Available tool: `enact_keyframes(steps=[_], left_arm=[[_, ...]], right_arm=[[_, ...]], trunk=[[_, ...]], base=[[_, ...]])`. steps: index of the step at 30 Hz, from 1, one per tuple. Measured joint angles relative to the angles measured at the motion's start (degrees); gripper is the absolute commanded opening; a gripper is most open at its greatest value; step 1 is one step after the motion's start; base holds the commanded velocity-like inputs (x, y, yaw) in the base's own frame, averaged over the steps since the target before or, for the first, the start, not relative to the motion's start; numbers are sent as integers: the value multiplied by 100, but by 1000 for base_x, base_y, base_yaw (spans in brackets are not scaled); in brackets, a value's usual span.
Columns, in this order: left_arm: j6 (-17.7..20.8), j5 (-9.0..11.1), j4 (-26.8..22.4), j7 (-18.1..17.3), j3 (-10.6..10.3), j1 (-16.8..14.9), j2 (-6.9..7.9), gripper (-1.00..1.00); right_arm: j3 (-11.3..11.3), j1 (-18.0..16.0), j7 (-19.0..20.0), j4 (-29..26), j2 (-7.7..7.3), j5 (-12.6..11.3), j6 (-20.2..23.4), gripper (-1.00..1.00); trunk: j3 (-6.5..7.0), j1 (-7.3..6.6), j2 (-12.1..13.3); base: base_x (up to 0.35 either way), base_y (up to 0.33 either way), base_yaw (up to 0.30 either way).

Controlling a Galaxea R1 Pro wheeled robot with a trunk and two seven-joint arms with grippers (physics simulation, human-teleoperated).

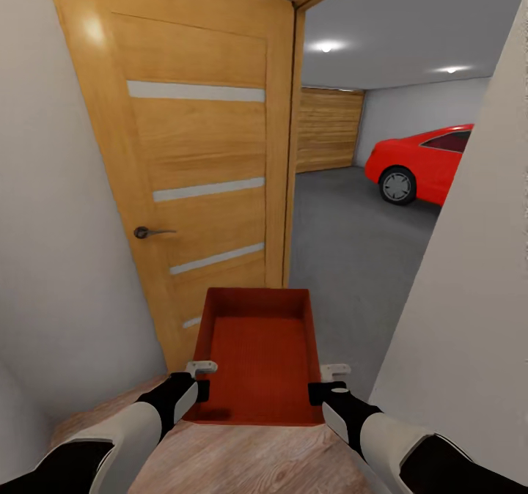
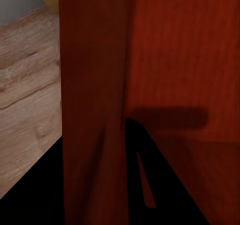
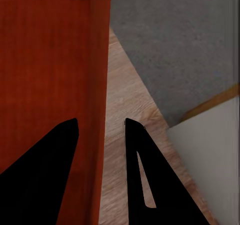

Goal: Move the two storage containers from the living room to the garage. In the garage, place one container on the floor and stack the other container on top of it (either order is fine).

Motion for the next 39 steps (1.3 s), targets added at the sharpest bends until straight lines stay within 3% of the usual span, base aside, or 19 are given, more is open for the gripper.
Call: enact_keyframes(steps=[21,39], left_arm=[[-14,-24,0,-6,22,0,-1,-100],[13,20,-2,8,-18,1,0,-100]], right_arm=[[9,-1,-1,-3,0,-5,-5,-100],[1,0,1,8,2,-3,2,-100]], trunk=[[1,0,0],[0,1,0]], base=[[99,74,-21],[4,2,-202]])
